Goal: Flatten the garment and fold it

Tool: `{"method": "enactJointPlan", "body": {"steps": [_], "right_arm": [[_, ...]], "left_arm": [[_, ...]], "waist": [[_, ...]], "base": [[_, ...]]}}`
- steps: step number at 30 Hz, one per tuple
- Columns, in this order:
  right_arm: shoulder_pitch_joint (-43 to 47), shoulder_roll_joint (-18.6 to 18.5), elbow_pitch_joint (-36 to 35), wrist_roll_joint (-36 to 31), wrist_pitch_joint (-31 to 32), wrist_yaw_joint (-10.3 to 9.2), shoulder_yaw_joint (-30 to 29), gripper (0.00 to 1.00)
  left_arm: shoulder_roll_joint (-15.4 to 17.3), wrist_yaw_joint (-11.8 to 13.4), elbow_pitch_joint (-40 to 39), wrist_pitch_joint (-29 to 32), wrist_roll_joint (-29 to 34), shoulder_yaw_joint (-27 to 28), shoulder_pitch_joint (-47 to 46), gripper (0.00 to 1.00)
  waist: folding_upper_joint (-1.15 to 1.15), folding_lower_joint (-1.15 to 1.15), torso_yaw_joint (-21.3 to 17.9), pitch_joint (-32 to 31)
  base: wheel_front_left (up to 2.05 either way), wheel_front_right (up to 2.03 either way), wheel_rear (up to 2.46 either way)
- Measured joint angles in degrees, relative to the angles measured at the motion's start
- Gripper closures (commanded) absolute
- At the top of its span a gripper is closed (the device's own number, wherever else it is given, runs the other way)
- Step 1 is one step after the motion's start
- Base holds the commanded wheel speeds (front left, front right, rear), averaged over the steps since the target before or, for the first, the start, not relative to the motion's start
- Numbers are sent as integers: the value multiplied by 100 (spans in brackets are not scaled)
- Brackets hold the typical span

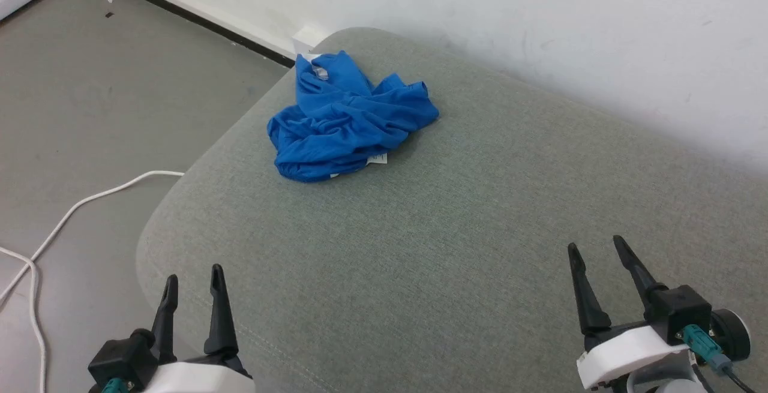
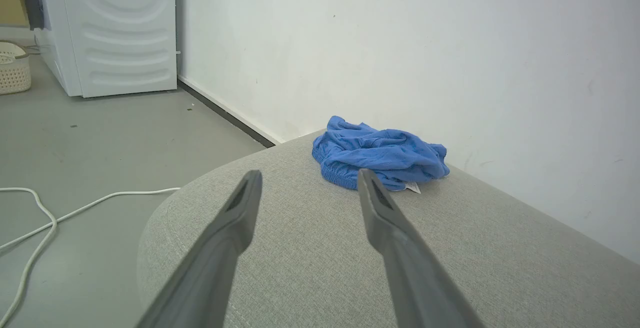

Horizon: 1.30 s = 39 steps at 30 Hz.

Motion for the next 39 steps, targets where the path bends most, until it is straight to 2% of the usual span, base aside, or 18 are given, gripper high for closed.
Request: {"method": "enactJointPlan", "body": {"steps": [4,7,12,17,20,30,39], "right_arm": [[-4,0,1,1,0,0,-9,0],[-4,0,-7,1,0,0,-4,0],[4,3,-116,-47,-4,0,-101,0],[-1,3,-299,-260,-4,0,-291,0],[-46,3,-423,-402,3,0,-294,0],[-431,18,-1289,-848,377,0,-146,0],[-756,-48,-2296,-1143,865,0,70,0]], "left_arm": [[0,-3,3,0,-57,-5,-1,0],[0,-18,-59,0,-391,-37,-7,0],[45,-314,-403,8,-390,-265,-404,0],[439,-468,-555,745,-297,-487,-1473,0],[669,-469,-461,1171,-247,-483,-2193,0],[1407,-623,1137,2746,-463,-465,-4492,0],[1920,-750,2353,3985,-1095,-528,-5322,0]], "waist": [[0,0,-19,-12],[0,0,-42,-33],[0,0,-54,8],[0,0,-79,177],[0,0,-127,327],[0,1,-442,996],[0,1,-917,1688]], "base": [[0,0,0],[0,0,0],[0,0,0],[0,0,0],[0,0,0],[0,0,0],[0,0,0]]}}
